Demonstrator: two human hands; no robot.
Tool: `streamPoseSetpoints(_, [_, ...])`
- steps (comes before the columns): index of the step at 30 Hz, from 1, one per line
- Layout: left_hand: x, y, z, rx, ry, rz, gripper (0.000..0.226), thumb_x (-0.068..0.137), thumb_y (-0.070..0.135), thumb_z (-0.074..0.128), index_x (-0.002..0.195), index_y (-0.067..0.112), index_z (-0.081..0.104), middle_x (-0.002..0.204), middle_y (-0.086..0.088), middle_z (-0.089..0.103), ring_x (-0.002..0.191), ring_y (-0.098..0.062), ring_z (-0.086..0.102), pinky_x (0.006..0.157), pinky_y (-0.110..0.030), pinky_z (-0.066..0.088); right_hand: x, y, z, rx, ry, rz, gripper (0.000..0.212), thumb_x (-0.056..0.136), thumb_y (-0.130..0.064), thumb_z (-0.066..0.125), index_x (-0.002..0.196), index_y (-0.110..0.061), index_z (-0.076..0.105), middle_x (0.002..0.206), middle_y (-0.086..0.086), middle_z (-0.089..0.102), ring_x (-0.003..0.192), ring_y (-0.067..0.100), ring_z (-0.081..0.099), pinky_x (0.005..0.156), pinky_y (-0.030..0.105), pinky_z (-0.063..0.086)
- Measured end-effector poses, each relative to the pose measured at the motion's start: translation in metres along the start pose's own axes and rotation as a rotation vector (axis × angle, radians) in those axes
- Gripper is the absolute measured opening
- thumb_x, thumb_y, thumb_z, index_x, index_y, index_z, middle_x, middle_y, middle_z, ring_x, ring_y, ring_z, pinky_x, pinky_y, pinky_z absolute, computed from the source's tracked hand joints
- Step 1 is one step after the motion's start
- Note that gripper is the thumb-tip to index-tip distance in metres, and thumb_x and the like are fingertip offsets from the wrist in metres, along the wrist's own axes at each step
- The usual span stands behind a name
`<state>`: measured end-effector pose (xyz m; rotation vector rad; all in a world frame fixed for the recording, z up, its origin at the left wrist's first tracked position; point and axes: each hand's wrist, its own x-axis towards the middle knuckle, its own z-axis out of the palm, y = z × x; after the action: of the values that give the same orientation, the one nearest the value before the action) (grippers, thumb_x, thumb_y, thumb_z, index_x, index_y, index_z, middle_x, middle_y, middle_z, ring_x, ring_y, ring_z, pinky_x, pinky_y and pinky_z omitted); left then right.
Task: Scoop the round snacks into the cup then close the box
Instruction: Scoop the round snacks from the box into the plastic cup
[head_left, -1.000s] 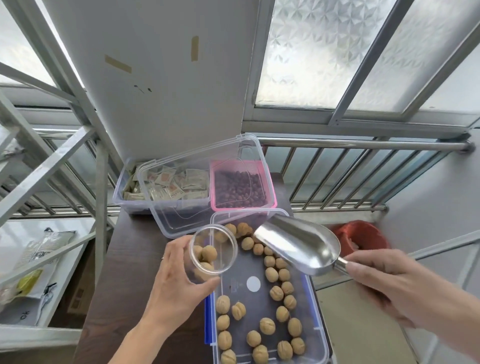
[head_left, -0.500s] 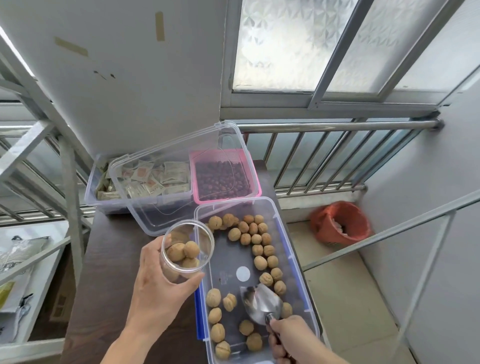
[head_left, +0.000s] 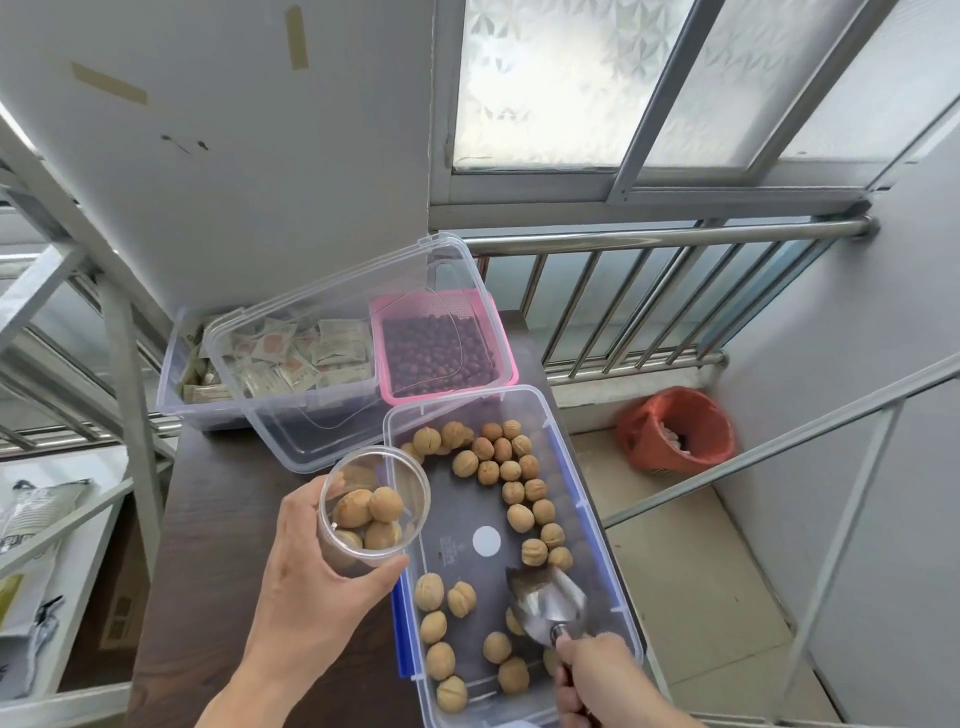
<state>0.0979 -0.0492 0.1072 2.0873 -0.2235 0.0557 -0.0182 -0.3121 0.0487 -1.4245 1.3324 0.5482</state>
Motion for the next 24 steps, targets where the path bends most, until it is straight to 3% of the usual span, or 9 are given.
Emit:
streamPoseSetpoints(4, [0.001,0.003,0.0,-0.001,-0.025,0.021,0.099,0.054,0.019,0.099,0.123,0.056,0.038,0.125,0.013,0.054,0.115,0.013,0.049,0.09,0.004,0.034,0.007,-0.013,0.022,0.001,0.005,-0.109,0.03,0.087,-0.025,0.054,0.06,-0.012,0.053,0.052,0.006,0.049,0.039,0.017,0.043,0.039,0.018,0.032])
streamPoseSetpoints(10, [0.002,0.009,-0.004,0.013,-0.012,0.04,0.099,0.054,0.02,0.099,0.123,0.058,0.038,0.125,0.021,0.052,0.115,0.012,0.05,0.09,0.003,0.034,0.035,-0.037,0.037,-0.088,0.025,-0.213,0.027,0.092,-0.027,0.04,0.068,-0.016,0.048,0.068,0.008,0.047,0.056,0.022,0.044,0.04,0.023,0.035])
streamPoseSetpoints(13, [-0.001,0.011,-0.004,0.024,-0.011,0.038,0.098,0.054,0.019,0.099,0.123,0.056,0.039,0.125,0.02,0.052,0.116,0.011,0.05,0.09,0.003,0.034,0.046,-0.044,0.042,-0.159,0.034,-0.291,0.025,0.089,-0.036,0.04,0.074,-0.021,0.053,0.074,0.006,0.055,0.069,0.024,0.048,0.055,0.033,0.038])
streamPoseSetpoints(18, [-0.006,0.013,-0.004,0.041,-0.013,0.018,0.098,0.054,0.02,0.099,0.124,0.054,0.038,0.126,0.016,0.053,0.118,0.008,0.05,0.09,0.003,0.034,0.063,-0.067,0.044,-0.197,-0.005,-0.41,0.028,0.092,-0.042,0.041,0.095,-0.021,0.06,0.083,-0.002,0.057,0.075,0.017,0.05,0.061,0.032,0.038])
streamPoseSetpoints(21, [-0.009,0.015,-0.004,0.047,-0.007,0.007,0.097,0.054,0.023,0.099,0.125,0.053,0.039,0.126,0.016,0.054,0.117,0.007,0.051,0.089,0.003,0.035,0.066,-0.067,0.042,-0.182,-0.017,-0.444,0.028,0.089,-0.046,0.042,0.087,-0.025,0.062,0.078,-0.003,0.056,0.073,0.017,0.047,0.061,0.034,0.037])
streamPoseSetpoints(24, [-0.008,0.016,-0.003,0.055,-0.003,0.002,0.097,0.054,0.023,0.099,0.125,0.052,0.039,0.126,0.015,0.054,0.117,0.008,0.051,0.089,0.002,0.036,0.059,-0.063,0.037,-0.124,-0.05,-0.465,0.029,0.095,-0.04,0.046,0.082,-0.018,0.061,0.069,0.0,0.052,0.064,0.015,0.043,0.06,0.034,0.036])
